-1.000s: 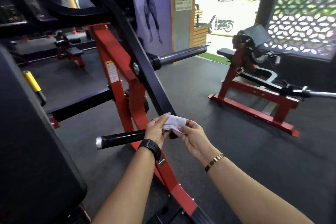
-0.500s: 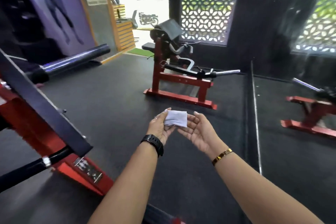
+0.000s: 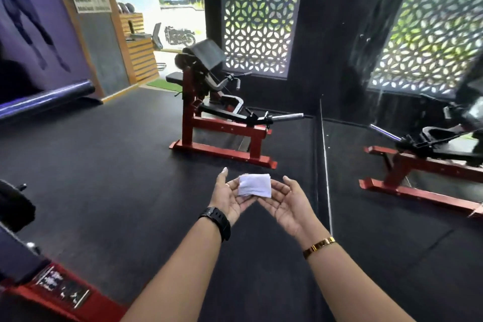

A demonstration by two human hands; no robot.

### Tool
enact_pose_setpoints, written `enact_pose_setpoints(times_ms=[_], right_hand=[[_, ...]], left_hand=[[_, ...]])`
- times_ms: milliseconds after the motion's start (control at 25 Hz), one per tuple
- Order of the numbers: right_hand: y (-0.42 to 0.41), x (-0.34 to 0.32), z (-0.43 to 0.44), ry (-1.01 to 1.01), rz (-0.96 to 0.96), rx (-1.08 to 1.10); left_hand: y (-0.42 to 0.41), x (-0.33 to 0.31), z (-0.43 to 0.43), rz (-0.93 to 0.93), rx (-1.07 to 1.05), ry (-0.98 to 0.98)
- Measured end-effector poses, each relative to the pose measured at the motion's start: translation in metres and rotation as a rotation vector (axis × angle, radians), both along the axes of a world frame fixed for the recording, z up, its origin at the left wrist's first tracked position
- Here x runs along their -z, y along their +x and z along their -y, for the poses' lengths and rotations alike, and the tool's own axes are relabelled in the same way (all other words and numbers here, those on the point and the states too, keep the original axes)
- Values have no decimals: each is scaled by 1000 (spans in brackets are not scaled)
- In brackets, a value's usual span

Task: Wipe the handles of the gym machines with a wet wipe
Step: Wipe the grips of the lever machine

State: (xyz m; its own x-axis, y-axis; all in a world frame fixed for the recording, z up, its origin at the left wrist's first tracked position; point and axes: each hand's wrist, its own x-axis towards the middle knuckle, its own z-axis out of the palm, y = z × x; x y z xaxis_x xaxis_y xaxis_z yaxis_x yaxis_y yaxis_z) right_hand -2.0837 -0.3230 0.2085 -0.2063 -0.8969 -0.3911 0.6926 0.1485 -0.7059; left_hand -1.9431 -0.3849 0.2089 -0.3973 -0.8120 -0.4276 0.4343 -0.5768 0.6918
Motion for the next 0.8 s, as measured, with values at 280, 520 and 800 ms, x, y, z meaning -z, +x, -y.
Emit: enact_pose_setpoints(times_ms=[280,520,800], right_hand=[[-20,-9,61,-32,-14,132],[-38,1,112,9,-27,213],[-115,22,180,34,13,217]], left_hand=[[-23,-11,70,-69,122,-26],[-45,-2,132,-62,190,-25],[-116,24,204,-43,241,11]])
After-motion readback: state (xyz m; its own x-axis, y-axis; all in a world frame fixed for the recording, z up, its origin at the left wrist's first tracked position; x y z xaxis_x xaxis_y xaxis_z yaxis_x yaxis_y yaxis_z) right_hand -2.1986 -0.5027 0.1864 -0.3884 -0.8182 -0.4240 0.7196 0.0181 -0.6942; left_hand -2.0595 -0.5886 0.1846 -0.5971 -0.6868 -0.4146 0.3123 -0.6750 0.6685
